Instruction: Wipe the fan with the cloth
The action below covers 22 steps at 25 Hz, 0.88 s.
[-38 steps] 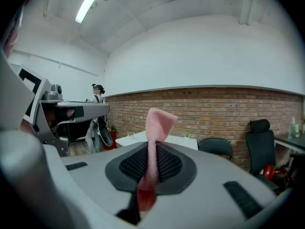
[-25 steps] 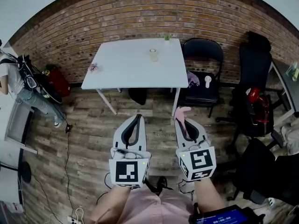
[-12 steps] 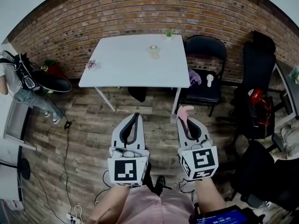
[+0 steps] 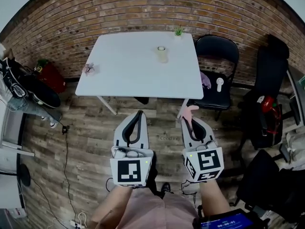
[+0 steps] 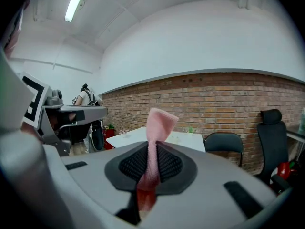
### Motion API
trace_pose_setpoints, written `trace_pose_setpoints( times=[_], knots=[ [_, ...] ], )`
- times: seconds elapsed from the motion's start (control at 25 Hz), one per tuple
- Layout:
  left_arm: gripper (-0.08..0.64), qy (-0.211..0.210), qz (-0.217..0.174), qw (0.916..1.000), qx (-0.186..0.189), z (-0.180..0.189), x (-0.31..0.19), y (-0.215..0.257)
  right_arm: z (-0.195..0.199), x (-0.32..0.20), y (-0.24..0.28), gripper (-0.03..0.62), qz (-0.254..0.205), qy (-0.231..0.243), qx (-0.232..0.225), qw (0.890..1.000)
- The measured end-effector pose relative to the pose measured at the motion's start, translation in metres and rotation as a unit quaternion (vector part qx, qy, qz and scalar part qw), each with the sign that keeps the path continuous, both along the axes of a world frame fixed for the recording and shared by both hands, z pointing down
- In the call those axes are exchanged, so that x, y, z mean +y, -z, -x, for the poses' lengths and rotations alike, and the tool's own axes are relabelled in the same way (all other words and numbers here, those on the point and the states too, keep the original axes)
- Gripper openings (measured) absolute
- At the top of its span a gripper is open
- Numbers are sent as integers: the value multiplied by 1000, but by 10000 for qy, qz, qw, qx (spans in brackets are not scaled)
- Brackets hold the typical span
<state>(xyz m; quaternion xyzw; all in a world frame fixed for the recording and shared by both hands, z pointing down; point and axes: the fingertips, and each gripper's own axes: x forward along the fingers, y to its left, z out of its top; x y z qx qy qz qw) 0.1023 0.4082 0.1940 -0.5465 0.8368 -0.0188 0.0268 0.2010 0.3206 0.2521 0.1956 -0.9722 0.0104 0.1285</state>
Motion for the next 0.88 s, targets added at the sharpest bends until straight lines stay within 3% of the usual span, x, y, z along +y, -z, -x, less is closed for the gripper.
trace_pose_setpoints(
  times=[0.44,0.88],
  knots=[
    [11,-37,-146,9998,-114,102,-47,21,98,-48,18,38,-102,-123,-118,9998],
    [11,-337,-144,9992,-156,139,-85,22,133,-80,21,38,-114,-420,-126,9990]
  ],
)
